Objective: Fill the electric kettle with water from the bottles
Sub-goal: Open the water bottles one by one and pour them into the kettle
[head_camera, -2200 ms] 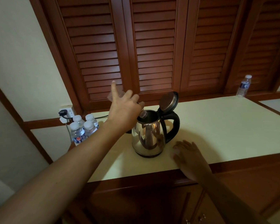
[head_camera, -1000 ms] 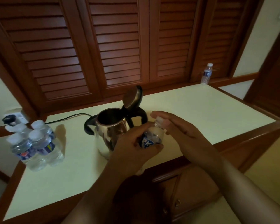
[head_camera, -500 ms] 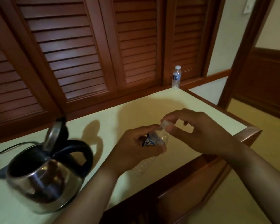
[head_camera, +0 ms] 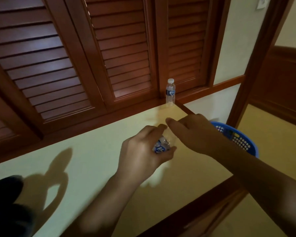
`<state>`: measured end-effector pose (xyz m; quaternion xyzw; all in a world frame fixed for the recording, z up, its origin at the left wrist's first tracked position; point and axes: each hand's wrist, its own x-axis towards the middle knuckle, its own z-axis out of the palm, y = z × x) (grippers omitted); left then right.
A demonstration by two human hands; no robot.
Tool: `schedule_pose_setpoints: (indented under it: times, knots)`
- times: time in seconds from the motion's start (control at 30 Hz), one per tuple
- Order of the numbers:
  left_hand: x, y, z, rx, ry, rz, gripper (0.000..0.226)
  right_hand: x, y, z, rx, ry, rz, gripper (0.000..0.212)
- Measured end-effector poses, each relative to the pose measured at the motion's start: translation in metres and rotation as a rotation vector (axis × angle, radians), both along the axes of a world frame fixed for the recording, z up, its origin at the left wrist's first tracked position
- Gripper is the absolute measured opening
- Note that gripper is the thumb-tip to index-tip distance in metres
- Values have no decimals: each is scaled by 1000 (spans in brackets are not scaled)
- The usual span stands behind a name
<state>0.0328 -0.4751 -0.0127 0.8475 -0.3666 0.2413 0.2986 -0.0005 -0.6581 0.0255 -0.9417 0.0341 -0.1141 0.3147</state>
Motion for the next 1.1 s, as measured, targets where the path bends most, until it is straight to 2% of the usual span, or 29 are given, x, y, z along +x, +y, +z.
schedule_pose_setpoints:
  times: [0.07,0.1,0.17,0.23,0.27,0.3,0.37,0.43,0.5,0.57,0.6,0.67,0.77,0.8,0.87,0.97,1.03,1.1]
  knots:
    - [3,-17,-1,39,-1,61,65,12,-12,0,-32,94,-44,64]
    - [4,-23,0,46,86,45,69,17,-18,-1,-72,78,-52,61]
    - [13,-29,3,41,374,-20,74,25,-32,-4,-132,-18,-49,61]
    - [22,-31,2,-42,640,-85,61,32,-44,-10,-149,-106,-39,61]
    - [25,-33,-2,-79,666,-83,51,36,-50,-11,-176,-92,-39,59]
    - [27,-36,-7,-94,634,-47,47,39,-53,-12,-230,-53,-29,56]
    - [32,-43,-17,-48,457,55,58,48,-60,-16,-257,18,-37,46]
    - [37,-53,-24,-52,381,67,62,57,-67,-18,-80,60,-96,53]
    - [43,-61,-26,-121,537,-17,52,68,-73,-22,-31,-24,-134,66]
    - [52,-65,-31,-143,690,-97,45,76,-77,-26,-124,-102,-152,75]
    - [57,-66,-36,-130,709,-103,44,78,-78,-29,-170,-127,-154,77]
    - [66,-72,-44,-138,739,-99,42,81,-82,-37,-182,-175,-126,71]
    - [93,-84,-52,-280,801,-87,41,83,-85,-64,113,-127,-139,54]
    - [107,-89,-57,-323,796,-68,42,83,-86,-80,133,-88,-145,51]
    - [134,-101,-63,-383,775,-9,46,86,-92,-115,24,7,-75,60]
    - [170,-119,-67,-408,762,32,46,91,-98,-152,-219,202,50,89]
    - [195,-134,-71,-405,753,29,46,95,-99,-161,-258,231,29,104]
    - [220,-145,-77,-396,730,39,46,97,-98,-165,-273,226,1,110]
